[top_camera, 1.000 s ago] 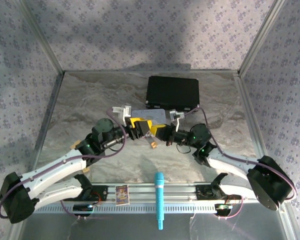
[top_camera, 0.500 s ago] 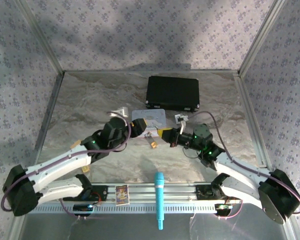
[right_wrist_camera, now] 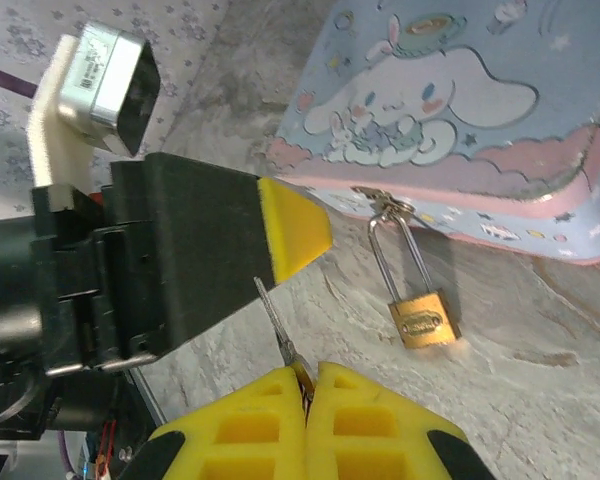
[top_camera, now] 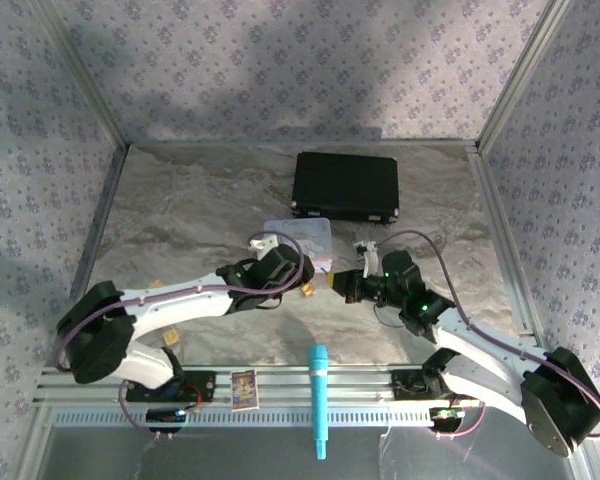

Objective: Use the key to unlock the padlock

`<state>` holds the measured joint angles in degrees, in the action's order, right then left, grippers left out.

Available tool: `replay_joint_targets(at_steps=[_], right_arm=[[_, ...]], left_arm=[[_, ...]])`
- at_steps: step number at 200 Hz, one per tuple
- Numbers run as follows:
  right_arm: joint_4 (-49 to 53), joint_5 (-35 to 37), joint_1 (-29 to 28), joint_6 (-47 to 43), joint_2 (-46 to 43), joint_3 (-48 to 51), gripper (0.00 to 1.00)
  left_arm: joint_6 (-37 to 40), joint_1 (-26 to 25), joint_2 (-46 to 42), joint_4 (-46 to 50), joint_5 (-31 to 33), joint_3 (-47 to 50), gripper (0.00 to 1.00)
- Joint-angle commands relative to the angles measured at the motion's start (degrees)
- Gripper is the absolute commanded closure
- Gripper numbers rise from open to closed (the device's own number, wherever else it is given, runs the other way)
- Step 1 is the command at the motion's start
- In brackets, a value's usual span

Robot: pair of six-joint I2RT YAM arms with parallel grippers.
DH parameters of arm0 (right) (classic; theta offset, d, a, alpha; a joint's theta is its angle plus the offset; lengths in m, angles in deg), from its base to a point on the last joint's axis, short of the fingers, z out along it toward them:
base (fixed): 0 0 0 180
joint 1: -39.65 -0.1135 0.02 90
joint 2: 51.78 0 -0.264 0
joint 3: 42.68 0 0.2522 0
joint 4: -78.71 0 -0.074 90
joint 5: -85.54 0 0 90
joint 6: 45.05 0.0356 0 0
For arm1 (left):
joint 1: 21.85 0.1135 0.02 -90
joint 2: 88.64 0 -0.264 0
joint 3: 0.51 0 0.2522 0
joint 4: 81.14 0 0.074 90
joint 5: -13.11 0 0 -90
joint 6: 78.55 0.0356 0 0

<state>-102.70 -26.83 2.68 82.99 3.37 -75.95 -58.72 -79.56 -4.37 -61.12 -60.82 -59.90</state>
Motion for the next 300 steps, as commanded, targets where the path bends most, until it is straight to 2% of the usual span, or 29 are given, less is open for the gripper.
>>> replay_joint_targets(at_steps=[1,46,81,115,143,170,217,234,261,277,300], right_arm=[[0.2,1.3,0.2,-0.7,0.2,1.4,1.0],[-0.5,2.2,0.3,-0.1,0.2,2.6,1.0],[-1.8,2.4,0.3,0.6,0.6,3.4,1.0],[-2.7,2.4,0.0,1.2,1.3,3.8,1.0],[-3.3,2.6,-0.2,1.2,2.3,3.9,1.0],[-5.1,2.5,-0.6,1.4,4.5,3.9,1.0],[-10.6,1.8,-1.3,2.8,10.8,4.3,1.0],[-11.1,2.2,-1.6,2.9,11.4,4.3,1.0],[-10.9,2.9,-2.0,2.8,11.3,4.5,1.0],[-11.0,3.6,-2.1,3.0,11.2,4.8,1.0],[-11.7,4.4,-2.4,3.4,11.3,5.2,1.0]], left_arm=[[-1.6,0.3,1.3,-1.7,1.7,-2.3,0.34],[-3.4,0.2,8.1,-0.9,0.7,-5.2,0.34],[-3.7,0.1,12.2,-0.6,5.0,-6.7,0.36],[-2.1,-0.2,14.9,1.0,7.8,-7.8,0.42],[-1.8,-0.5,15.8,-0.1,7.0,-6.4,0.47],[-1.7,-0.6,15.8,-0.7,6.6,-5.7,0.58],[-1.3,-0.6,17.6,2.1,6.1,-8.2,0.56],[-1.1,-0.8,17.7,-3.0,5.9,-5.1,0.58],[0.1,-0.7,16.9,-18.1,4.0,2.0,0.61],[1.7,-0.8,16.6,-24.3,3.7,4.2,0.68],[3.5,-0.8,17.3,-30.3,2.6,6.0,0.85]])
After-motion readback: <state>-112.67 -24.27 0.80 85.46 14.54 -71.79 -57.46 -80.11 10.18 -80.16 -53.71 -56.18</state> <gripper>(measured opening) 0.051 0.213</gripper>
